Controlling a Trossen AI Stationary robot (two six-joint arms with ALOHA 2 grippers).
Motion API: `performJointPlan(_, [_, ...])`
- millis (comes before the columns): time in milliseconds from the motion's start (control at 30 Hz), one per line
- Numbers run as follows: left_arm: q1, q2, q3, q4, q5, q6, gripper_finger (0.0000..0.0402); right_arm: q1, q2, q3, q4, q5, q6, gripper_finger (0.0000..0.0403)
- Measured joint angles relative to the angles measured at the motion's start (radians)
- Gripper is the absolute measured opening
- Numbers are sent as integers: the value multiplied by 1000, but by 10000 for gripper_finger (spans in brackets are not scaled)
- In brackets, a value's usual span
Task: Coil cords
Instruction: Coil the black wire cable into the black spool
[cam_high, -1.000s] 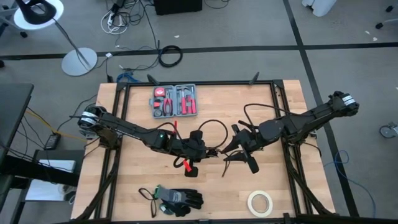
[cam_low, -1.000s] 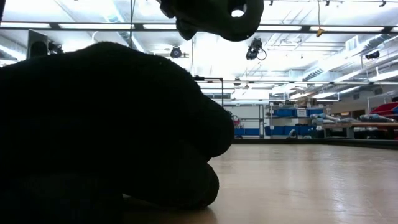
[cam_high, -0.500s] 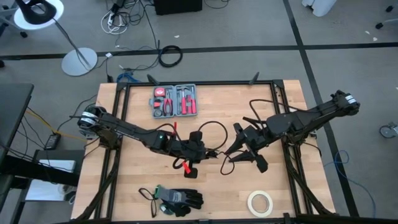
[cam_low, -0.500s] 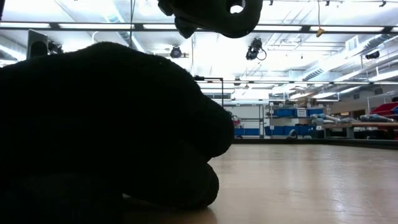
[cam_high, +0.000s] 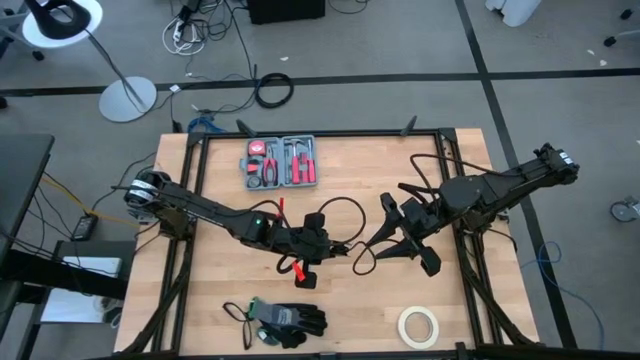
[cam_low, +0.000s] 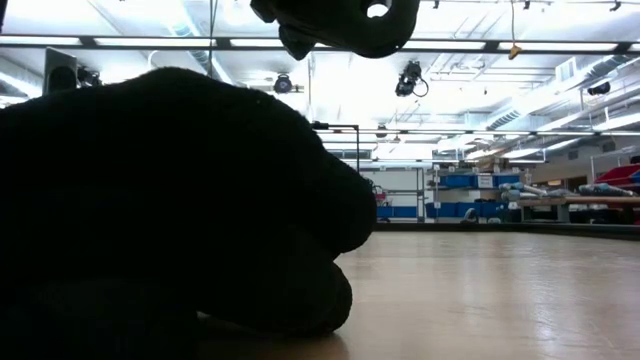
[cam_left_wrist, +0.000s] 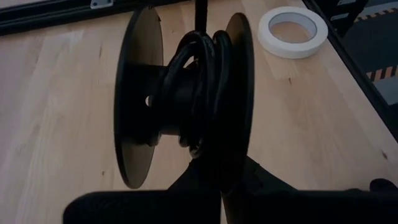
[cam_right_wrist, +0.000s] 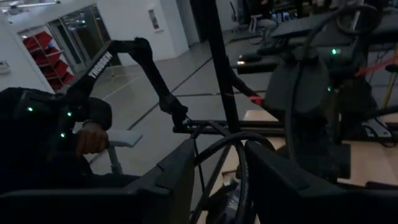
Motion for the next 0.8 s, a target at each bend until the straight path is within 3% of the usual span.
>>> performJointPlan(167, [-5, 0, 0, -31, 0, -1, 0, 5, -6, 2, -89, 14, 39, 135])
performJointPlan(267, [-5, 0, -2, -75, -7, -19, 0, 25, 4, 2, -228, 96, 109, 134])
performJointPlan(400, [-5, 1, -2, -119, -7, -45, 0, 52, 43, 1, -443, 213, 276, 134])
performJointPlan(567, [-5, 1, -2, -139, 13, -68, 0, 56, 101, 0, -711, 191, 502, 134])
performJointPlan(700, [-3, 1, -2, -162, 13, -68, 0, 48, 127, 0, -729, 200, 512, 134])
performJointPlan(800, [-3, 1, -2, -160, 7, -55, 0, 48, 151, 0, -602, 264, 433, 134])
